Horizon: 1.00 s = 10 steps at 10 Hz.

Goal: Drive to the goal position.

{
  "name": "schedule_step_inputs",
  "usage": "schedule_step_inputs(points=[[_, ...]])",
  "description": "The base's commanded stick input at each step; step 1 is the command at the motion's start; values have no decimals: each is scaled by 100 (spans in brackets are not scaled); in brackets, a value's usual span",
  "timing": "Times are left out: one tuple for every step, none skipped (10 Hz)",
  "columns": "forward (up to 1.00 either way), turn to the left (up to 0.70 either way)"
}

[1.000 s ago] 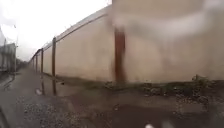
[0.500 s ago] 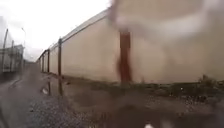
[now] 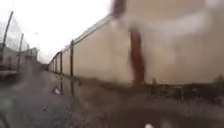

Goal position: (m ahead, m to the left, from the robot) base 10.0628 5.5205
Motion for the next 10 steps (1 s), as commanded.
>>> schedule_step_inputs(points=[[0,50],[0,50],[0,50],[0,50],[0,50],[0,50],[0,50],[0,50],[0,50],[0,50]])
